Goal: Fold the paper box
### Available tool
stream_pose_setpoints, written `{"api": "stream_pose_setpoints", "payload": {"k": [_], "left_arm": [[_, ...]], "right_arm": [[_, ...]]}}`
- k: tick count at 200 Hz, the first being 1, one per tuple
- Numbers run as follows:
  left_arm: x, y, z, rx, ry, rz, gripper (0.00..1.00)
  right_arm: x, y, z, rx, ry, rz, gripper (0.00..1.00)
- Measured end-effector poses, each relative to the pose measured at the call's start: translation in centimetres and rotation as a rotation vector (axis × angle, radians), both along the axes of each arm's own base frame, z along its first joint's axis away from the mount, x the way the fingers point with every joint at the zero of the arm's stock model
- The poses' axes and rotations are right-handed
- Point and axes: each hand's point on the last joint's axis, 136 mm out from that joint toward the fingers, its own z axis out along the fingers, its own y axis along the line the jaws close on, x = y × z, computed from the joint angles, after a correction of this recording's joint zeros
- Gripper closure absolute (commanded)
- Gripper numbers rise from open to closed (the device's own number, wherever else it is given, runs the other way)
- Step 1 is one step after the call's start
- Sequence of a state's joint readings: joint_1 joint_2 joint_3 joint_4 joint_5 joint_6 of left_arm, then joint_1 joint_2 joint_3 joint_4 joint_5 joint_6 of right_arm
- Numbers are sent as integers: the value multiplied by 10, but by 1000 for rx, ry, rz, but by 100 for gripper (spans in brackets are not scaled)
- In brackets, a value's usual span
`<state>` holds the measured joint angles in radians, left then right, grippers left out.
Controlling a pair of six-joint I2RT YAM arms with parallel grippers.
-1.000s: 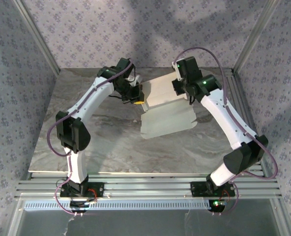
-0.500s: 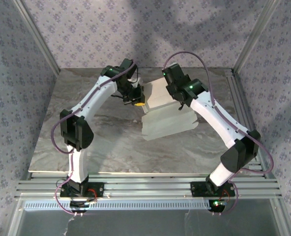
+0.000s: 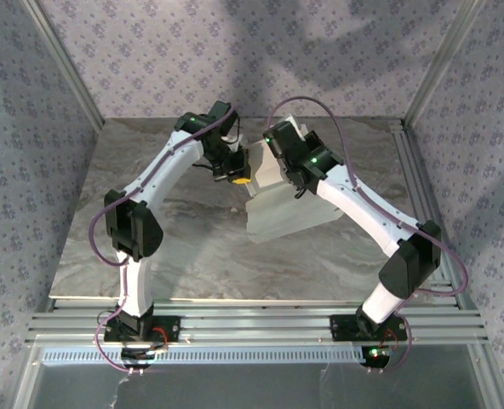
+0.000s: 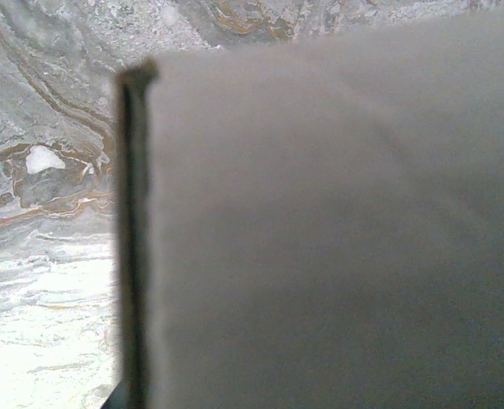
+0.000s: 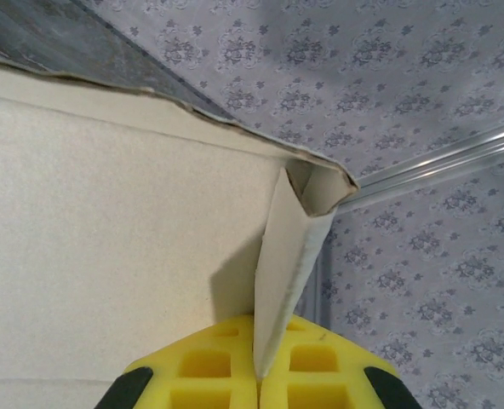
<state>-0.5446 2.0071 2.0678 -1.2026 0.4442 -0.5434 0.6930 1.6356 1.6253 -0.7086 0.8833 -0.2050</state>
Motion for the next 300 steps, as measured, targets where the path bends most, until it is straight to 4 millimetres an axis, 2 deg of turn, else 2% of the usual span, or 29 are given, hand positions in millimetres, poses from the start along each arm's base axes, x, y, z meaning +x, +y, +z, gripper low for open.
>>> {"api": "stream_pose_setpoints", "payload": {"k": [39,69,132,190,248,300], "left_arm": [[0,0,-1,2,3,0,100],[0,-1,-2,-4,12,4,100],[1,-3,0,-13,10,1,100],[1,-4,2,-19,6,0,100],[7,-11,11,-60,-24,-5,100],[10,-14,13,-74,-34,0,100]], "right_arm": [[1,-3,-7,72,57,14,100],[4,-8,-14,188,133,34,86],[0,-14,-29,282,226,36,70],[-6,-16,-32,337,258,32,68],[-16,-24,-24,403,263,6,56],[-22,-35,-20,472,263,-20,57]]}}
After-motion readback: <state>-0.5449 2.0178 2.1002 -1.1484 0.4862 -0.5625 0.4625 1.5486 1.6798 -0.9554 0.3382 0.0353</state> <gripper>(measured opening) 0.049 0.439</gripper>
